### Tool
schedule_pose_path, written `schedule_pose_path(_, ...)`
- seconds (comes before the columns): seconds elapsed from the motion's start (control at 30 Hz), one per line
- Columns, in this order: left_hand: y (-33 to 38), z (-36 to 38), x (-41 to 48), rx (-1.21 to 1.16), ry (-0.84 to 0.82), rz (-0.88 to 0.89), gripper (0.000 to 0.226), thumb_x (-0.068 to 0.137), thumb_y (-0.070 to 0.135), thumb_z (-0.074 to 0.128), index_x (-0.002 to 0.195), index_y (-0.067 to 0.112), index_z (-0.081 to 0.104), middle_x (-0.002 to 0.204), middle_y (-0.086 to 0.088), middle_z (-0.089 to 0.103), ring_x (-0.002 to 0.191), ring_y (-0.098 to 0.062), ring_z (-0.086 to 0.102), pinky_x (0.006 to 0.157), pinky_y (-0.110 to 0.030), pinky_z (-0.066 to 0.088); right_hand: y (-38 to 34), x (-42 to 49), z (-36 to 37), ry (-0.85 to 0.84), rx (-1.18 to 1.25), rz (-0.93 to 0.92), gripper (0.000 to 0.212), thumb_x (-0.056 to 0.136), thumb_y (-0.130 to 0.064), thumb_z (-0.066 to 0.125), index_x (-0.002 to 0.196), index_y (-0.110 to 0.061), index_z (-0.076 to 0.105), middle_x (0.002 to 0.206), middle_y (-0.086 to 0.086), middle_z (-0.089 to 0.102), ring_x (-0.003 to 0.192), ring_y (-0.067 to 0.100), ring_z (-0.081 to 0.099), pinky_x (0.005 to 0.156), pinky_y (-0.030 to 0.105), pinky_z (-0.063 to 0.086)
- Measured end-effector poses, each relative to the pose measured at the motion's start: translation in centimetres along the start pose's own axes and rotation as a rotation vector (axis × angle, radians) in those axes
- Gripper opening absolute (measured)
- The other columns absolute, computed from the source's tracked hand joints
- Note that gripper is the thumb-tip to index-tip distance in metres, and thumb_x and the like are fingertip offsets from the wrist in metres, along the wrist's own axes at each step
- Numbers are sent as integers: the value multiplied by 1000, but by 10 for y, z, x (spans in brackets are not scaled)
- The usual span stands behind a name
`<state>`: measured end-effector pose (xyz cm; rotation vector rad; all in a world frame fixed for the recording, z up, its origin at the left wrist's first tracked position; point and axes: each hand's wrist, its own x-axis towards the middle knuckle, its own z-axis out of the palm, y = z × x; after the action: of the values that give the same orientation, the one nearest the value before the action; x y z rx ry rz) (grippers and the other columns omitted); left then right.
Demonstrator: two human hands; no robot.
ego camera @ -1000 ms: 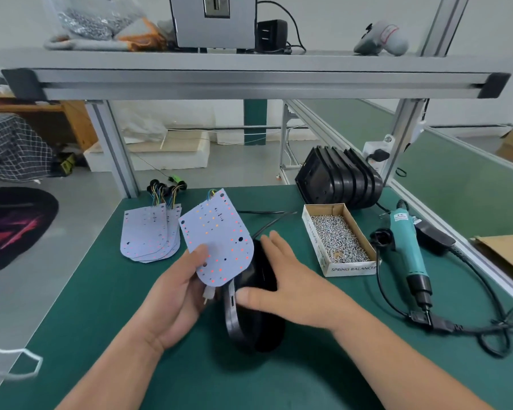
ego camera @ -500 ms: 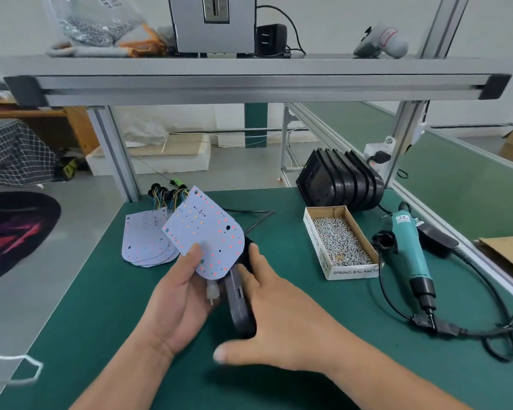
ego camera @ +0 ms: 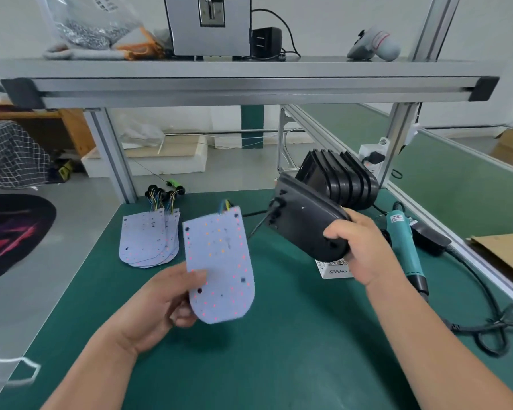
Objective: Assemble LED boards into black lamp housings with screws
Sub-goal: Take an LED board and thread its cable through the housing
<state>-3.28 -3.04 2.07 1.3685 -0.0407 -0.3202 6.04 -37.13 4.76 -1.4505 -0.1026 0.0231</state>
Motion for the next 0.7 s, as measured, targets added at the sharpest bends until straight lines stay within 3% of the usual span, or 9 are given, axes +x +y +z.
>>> schedule_pose_path(0.1,4,-9,-7,266,-86,-96,27,72,45,78,81,20,74,64,-5,51,48,-15,31,47,-22,27,6,6,-10,31,87,-23,53,58,-13,69,110,-6,76,100,13,74,88,30,69,79,41,53)
schedule_pose_path(0.2,7,-8,-7,472,-110,-168,43,75,49,74,95,11,74,72,-8,60,52,-19,40,49,-25,35,10,8,-13,63,108,-39,49,61,-12,69,110,-10,77,102,12,76,90,30,71,84,47,53)
schedule_pose_path(0.33,7,0,-6,482,-106,-180,35,82,47,70,103,20,78,90,-9,77,73,-24,67,66,-33,56,11,8,-10,95,138,-22,47,59,-13,73,105,-13,78,102,12,76,91,30,72,85,47,53)
schedule_pose_path(0.47,4,3,-3,516,-36,-79,21,93,44,67,102,29,80,83,5,74,67,-12,61,61,-20,48,12,5,-4,76,126,-6,41,63,-10,69,103,-8,75,99,13,75,88,32,69,79,45,52)
schedule_pose_path(0.53,2,4,-2,488,-1,-24,16,101,39,70,108,29,81,91,11,77,73,-7,65,66,-14,48,13,3,2,58,115,5,45,63,-9,68,107,-3,72,100,16,73,89,34,67,80,47,50)
schedule_pose_path(0.6,2,2,0,496,34,-2,22,97,44,72,113,32,81,108,7,80,92,-9,74,82,-20,54,14,0,9,46,116,-12,44,65,-6,66,108,-6,75,106,20,73,92,33,68,82,45,52)
schedule_pose_path(0.7,3,-3,1,595,107,12,24,86,60,77,104,45,80,110,5,75,94,-4,71,82,-20,53,14,-3,15,58,108,-51,41,70,-4,65,108,-9,77,126,31,62,98,33,68,84,44,52)
